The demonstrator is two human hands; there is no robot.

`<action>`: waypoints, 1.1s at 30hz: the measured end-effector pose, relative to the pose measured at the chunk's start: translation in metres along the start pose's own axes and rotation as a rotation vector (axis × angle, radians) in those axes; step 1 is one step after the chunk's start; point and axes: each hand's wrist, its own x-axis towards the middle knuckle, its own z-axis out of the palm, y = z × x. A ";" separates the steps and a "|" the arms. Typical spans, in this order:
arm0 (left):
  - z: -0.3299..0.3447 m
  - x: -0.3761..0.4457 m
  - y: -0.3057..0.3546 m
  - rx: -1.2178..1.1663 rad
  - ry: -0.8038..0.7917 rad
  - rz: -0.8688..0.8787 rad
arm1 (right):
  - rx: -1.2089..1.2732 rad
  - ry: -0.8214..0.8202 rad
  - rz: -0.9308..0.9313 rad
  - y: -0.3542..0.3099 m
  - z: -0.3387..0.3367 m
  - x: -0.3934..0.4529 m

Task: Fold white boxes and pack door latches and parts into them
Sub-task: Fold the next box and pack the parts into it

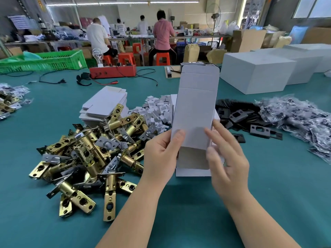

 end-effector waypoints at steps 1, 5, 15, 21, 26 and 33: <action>0.000 0.000 0.001 0.007 -0.019 0.010 | 0.085 0.049 0.087 -0.001 -0.001 0.002; 0.003 -0.005 0.002 0.046 -0.130 0.010 | 0.322 0.130 0.409 -0.001 -0.009 0.011; -0.006 0.003 0.005 -0.095 -0.177 -0.231 | 0.313 -0.129 0.529 0.005 -0.014 0.009; -0.004 0.003 0.006 -0.023 -0.057 -0.107 | 0.092 -0.178 0.535 0.001 -0.010 0.004; -0.006 0.004 0.006 -0.059 -0.107 -0.082 | 0.020 -0.109 0.510 -0.002 -0.008 0.003; -0.011 0.009 0.003 0.084 0.071 -0.025 | -0.132 -0.223 0.472 -0.001 -0.008 0.001</action>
